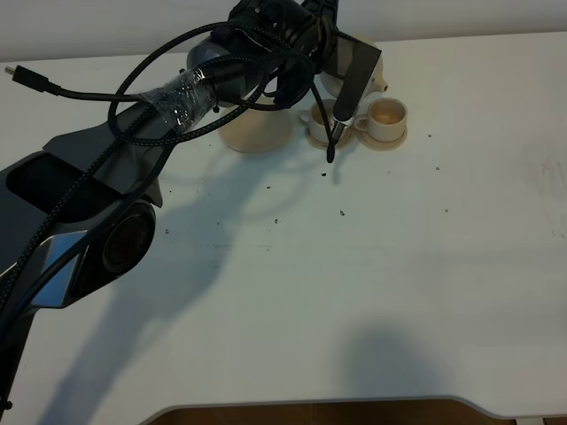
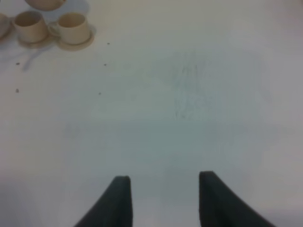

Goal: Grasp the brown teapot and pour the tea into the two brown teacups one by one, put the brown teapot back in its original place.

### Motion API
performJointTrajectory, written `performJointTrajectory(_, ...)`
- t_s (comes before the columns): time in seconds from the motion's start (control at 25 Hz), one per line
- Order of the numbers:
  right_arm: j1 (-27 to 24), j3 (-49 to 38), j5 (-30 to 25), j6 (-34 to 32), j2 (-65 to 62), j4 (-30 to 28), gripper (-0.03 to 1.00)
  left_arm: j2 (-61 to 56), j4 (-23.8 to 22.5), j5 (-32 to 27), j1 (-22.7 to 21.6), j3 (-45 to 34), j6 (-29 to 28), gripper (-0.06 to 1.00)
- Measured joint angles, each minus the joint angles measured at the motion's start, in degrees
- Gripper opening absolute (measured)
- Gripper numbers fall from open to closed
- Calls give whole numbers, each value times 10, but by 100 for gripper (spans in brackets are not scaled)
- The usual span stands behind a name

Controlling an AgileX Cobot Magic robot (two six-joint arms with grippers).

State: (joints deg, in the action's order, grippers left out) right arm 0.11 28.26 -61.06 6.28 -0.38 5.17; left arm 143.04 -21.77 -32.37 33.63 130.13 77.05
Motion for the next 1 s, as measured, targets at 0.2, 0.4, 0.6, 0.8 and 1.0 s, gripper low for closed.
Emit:
performJointTrajectory(0.2, 0, 0, 0, 0, 0, 0, 36, 0, 0, 0, 0, 0, 26, 11)
performJointTrajectory(0.4, 0, 0, 0, 0, 0, 0, 36, 0, 0, 14, 0, 0, 43, 11)
performJointTrajectory(0.6, 0, 0, 0, 0, 0, 0, 36, 0, 0, 21, 0, 0, 70, 11)
performJointTrajectory(0.8, 0, 0, 0, 0, 0, 0, 36, 0, 0, 43, 0, 0, 85, 11)
performJointTrajectory(1.0, 0, 0, 0, 0, 0, 0, 36, 0, 0, 49, 0, 0, 111, 11)
